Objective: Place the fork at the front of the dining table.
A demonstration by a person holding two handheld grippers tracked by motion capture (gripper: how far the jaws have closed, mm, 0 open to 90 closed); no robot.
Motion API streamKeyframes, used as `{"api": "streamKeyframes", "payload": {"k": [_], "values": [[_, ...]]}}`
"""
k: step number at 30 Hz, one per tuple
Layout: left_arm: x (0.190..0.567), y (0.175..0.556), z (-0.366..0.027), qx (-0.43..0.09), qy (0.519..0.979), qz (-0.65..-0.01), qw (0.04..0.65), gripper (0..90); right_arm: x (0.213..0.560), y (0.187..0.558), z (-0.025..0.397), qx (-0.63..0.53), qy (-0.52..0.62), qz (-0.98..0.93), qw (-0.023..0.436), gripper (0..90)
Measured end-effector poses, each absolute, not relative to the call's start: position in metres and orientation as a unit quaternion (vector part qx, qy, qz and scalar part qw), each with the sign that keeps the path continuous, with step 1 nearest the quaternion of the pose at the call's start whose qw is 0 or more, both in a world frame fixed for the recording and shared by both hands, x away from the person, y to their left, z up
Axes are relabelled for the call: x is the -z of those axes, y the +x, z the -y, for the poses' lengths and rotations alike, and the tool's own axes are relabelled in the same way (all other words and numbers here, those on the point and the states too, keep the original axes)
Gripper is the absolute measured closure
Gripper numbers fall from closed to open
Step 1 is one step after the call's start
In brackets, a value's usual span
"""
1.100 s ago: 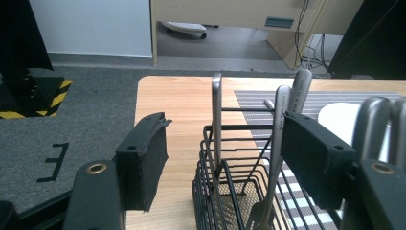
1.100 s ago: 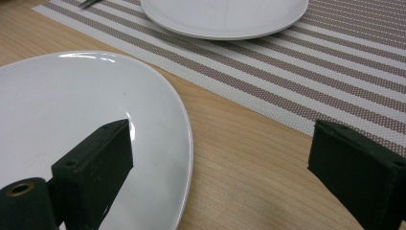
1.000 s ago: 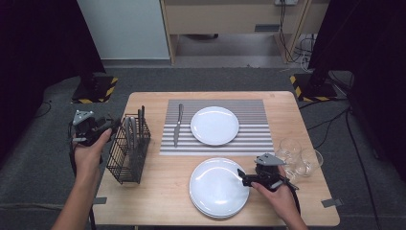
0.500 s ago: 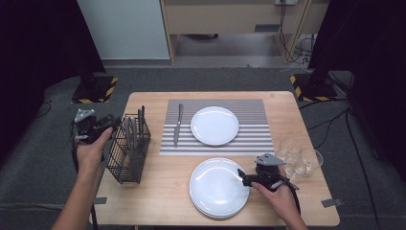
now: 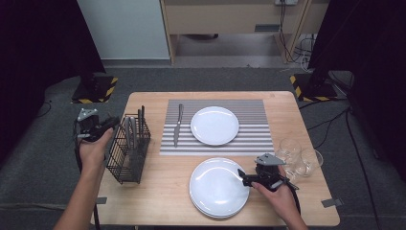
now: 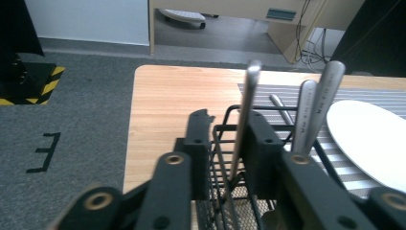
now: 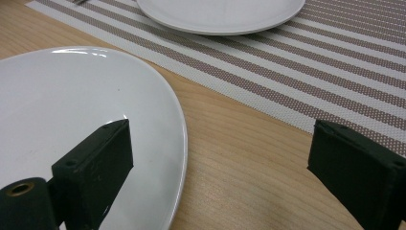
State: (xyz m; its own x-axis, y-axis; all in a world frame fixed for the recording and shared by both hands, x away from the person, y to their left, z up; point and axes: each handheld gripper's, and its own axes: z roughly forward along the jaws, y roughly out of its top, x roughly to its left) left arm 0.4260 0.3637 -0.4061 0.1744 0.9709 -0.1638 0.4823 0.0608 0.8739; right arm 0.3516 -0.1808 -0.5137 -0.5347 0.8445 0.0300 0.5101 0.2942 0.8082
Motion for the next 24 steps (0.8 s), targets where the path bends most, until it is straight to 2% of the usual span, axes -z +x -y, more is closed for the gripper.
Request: {"api": "streamKeyframes", "payload": {"k": [4,24], "values": [[0.405,0.426,-0.361,-0.278,0.627,-0.576,0.445,85.5,0.514,0.352,0.181,-0.403,0.436,-0.777,0.209,8.4],[0.386,0.428,-0.36,-0.284,0.614,-0.575,0.46,86.9,0.513,0.351,0.182,-0.403,0.435,-0.777,0.209,8.4]]}}
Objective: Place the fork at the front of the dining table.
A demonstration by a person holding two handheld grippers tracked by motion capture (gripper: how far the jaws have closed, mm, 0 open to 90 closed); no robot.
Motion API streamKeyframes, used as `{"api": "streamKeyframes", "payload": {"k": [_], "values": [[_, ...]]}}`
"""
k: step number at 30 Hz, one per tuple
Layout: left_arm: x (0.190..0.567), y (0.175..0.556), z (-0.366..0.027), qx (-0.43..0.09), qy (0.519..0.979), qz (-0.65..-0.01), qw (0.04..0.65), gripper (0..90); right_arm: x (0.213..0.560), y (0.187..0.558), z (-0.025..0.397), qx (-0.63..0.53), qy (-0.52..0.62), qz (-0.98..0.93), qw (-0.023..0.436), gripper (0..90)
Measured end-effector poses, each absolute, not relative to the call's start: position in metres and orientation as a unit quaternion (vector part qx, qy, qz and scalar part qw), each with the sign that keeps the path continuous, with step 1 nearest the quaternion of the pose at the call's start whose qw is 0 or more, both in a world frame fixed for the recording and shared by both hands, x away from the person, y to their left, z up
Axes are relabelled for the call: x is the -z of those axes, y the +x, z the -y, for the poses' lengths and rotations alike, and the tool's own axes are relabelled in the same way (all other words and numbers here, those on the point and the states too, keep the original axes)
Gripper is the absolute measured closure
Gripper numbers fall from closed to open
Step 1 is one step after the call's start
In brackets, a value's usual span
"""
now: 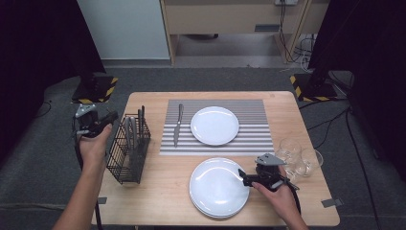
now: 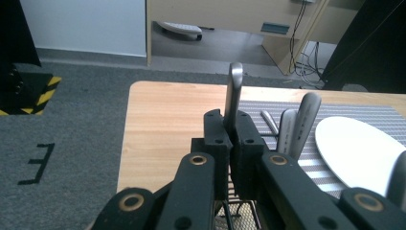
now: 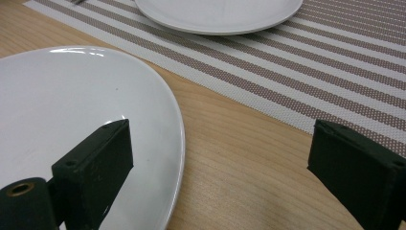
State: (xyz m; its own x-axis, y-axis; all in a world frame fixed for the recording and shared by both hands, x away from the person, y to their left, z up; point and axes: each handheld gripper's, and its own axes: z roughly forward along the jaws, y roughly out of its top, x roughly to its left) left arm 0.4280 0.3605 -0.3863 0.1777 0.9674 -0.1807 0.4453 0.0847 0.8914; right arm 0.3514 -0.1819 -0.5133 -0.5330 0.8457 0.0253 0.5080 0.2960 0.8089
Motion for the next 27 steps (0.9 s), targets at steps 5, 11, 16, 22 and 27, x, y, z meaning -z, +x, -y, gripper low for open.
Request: {"api": "streamKeyframes", "payload": {"k": [5,11,16,22,27], "values": [[0.374,0.428,-0.361,-0.29,0.614,-0.57,0.463,86.9,0.514,0.351,0.182,-0.402,0.437,-0.777,0.21,8.4],[0.367,0.427,-0.36,-0.292,0.612,-0.567,0.468,86.9,0.513,0.351,0.182,-0.404,0.437,-0.776,0.211,8.4],[0.364,0.426,-0.36,-0.289,0.608,-0.568,0.474,86.9,0.513,0.351,0.182,-0.404,0.434,-0.777,0.212,8.4],[0.358,0.424,-0.362,-0.288,0.6,-0.571,0.481,86.9,0.513,0.351,0.183,-0.404,0.438,-0.775,0.21,8.4],[0.352,0.422,-0.367,-0.281,0.585,-0.577,0.496,86.9,0.513,0.351,0.182,-0.404,0.437,-0.775,0.211,8.4]]}}
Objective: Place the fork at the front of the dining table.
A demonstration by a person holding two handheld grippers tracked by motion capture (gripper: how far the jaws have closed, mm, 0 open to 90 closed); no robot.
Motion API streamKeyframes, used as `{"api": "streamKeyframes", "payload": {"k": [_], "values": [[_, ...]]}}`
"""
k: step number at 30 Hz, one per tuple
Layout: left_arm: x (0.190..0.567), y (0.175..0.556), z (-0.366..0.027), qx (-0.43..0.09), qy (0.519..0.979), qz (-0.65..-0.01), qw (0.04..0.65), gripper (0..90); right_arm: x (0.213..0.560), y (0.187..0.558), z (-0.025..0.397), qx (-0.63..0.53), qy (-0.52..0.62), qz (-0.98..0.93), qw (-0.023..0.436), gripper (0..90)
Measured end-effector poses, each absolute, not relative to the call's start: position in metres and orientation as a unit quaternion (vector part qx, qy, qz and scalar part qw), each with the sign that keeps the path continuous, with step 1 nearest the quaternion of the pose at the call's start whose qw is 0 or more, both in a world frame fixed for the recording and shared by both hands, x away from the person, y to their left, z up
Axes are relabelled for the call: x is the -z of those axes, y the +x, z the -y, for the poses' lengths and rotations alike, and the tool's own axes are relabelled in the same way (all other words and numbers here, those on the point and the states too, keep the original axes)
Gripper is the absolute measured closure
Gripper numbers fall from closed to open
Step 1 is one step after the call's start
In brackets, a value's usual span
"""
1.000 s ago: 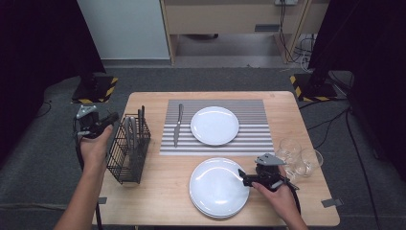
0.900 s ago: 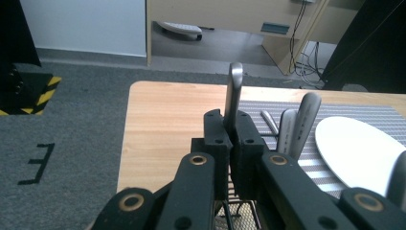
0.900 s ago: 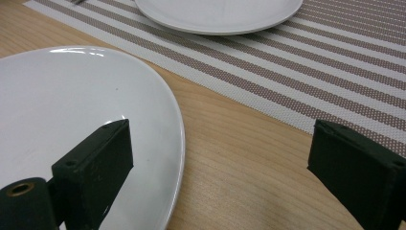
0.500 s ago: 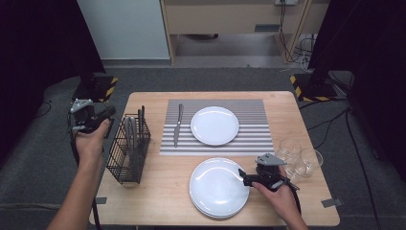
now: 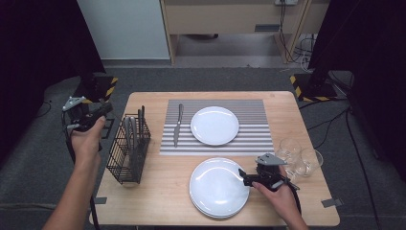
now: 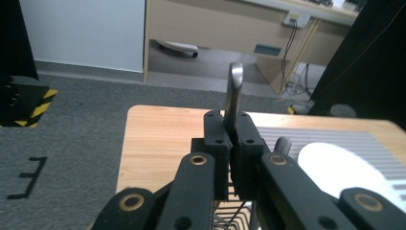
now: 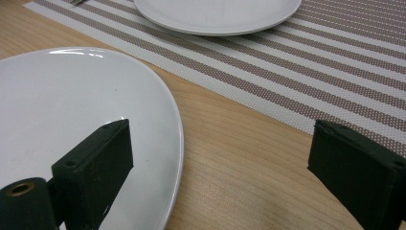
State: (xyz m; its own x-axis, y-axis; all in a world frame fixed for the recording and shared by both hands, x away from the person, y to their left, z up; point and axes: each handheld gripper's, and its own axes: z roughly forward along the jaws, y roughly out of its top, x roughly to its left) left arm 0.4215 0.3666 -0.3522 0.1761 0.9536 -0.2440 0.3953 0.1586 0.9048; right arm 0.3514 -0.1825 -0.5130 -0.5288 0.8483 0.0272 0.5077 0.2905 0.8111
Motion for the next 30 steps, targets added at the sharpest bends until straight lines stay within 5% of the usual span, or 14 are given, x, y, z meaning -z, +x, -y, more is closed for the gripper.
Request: {"api": "streamKeyframes", "payload": {"k": [30], "values": [[0.326,0.414,-0.353,-0.273,0.56,-0.566,0.54,86.9,0.511,0.351,0.182,-0.405,0.436,-0.775,0.213,8.4]]}}
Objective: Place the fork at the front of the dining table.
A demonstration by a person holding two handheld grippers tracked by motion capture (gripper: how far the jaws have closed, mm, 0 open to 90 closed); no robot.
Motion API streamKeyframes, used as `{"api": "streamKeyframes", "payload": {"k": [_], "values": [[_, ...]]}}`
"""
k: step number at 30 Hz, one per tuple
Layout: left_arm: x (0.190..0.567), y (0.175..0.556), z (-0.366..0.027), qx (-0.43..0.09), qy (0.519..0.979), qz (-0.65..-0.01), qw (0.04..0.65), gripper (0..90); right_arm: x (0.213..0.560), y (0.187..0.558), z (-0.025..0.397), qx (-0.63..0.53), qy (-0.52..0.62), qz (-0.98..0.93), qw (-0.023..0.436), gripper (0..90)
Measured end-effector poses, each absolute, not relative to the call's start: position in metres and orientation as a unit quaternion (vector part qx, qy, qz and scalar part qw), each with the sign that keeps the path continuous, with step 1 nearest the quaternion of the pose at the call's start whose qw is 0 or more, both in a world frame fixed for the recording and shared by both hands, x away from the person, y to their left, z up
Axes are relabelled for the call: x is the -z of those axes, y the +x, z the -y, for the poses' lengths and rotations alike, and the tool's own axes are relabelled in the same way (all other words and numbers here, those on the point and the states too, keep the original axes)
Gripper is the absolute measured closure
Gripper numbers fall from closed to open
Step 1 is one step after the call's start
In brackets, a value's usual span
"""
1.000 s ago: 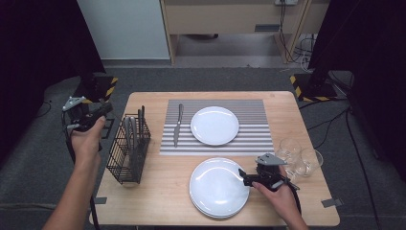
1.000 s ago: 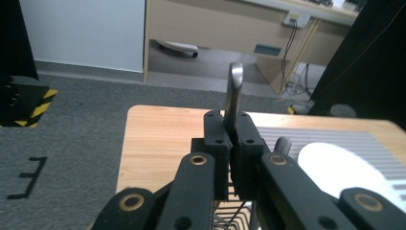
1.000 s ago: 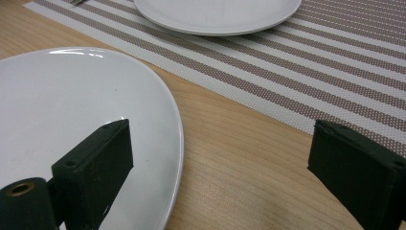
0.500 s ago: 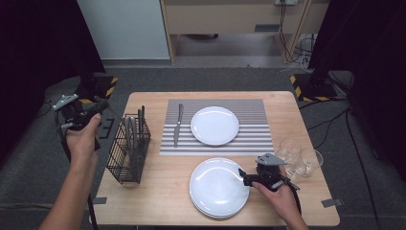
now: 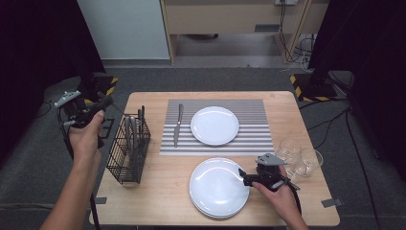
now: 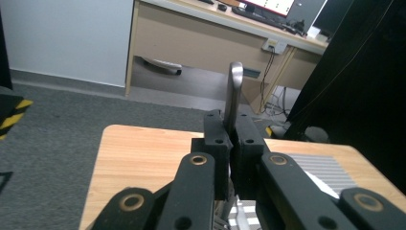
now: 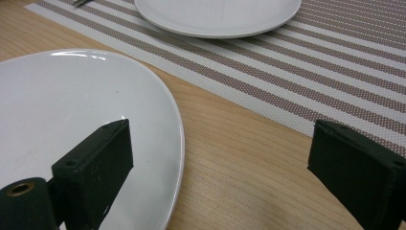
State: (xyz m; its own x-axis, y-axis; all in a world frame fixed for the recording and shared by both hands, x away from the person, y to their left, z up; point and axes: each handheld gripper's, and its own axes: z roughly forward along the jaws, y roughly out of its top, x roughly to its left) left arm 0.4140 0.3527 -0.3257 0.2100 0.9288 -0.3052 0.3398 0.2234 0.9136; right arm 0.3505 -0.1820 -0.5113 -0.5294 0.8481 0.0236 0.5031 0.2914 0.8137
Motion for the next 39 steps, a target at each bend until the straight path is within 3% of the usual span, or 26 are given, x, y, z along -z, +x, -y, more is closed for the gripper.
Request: {"api": "streamKeyframes", "payload": {"k": [39], "values": [[0.322,0.422,-0.328,-0.259,0.555,-0.551,0.567,86.9,0.51,0.351,0.185,-0.408,0.437,-0.772,0.215,8.5]]}}
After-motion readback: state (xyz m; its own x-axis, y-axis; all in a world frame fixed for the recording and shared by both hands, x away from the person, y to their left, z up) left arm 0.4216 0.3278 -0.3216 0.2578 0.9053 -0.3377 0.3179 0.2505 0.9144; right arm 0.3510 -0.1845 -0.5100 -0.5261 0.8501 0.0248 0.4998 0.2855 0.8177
